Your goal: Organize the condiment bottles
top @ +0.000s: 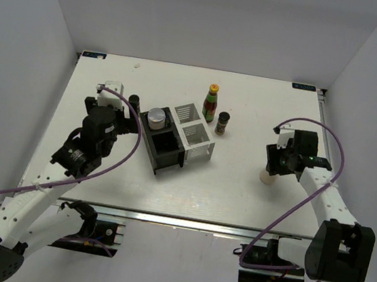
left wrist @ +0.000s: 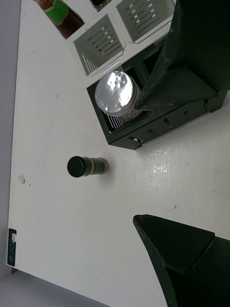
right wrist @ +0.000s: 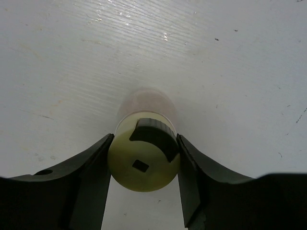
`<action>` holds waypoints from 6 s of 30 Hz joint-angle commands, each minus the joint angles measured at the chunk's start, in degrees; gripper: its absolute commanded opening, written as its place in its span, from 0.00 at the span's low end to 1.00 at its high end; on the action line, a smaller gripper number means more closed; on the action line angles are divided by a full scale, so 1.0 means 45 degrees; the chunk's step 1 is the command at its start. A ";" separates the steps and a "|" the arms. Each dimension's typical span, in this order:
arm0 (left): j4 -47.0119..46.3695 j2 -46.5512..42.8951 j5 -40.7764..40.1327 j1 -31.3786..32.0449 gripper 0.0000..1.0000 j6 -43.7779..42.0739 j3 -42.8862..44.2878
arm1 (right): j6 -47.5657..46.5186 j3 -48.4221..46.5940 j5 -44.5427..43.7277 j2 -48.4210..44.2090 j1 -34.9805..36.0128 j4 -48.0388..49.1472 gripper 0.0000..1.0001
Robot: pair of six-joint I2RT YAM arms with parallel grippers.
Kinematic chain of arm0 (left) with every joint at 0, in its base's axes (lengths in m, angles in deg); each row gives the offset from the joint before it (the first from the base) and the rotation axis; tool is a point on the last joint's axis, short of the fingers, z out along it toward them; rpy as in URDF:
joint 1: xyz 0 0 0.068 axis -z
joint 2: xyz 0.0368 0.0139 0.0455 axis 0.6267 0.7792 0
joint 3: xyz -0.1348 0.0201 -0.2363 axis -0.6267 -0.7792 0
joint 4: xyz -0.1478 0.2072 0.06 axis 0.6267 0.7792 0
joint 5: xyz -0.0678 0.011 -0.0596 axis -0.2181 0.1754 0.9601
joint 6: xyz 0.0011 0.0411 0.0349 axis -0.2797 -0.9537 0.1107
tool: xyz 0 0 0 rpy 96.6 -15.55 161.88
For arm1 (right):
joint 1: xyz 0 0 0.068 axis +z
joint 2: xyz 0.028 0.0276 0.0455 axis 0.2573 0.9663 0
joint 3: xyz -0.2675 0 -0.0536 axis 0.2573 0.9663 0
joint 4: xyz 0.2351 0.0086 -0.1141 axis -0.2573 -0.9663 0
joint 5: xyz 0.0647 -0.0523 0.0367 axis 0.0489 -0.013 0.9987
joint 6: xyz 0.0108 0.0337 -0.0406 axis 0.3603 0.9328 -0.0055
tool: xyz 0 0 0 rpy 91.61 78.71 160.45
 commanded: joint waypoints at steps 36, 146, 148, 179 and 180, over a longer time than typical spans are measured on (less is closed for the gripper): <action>-0.0205 0.0336 -0.1238 -0.0057 0.98 -0.0289 -0.0229 | 0.0045 -1.1934 0.2968 0.5358 0.6704 -0.0708 0.00; -0.0322 0.0551 -0.0711 -0.0057 0.98 -0.0464 -0.0287 | 0.2214 -1.2308 0.2440 0.8351 0.4694 0.3100 0.88; -0.0303 0.0590 -0.0711 -0.0057 0.98 -0.0464 -0.0287 | 0.2155 -1.2503 0.2459 0.8586 0.4713 0.3062 0.88; -0.0322 0.0630 -0.0848 -0.0057 0.98 -0.0523 -0.0307 | 0.2272 -1.2972 0.2693 1.0208 0.4928 0.3394 0.65; -0.0322 0.0630 -0.0848 -0.0057 0.98 -0.0523 -0.0287 | 0.2291 -1.2972 0.2655 1.0228 0.4947 0.3375 0.65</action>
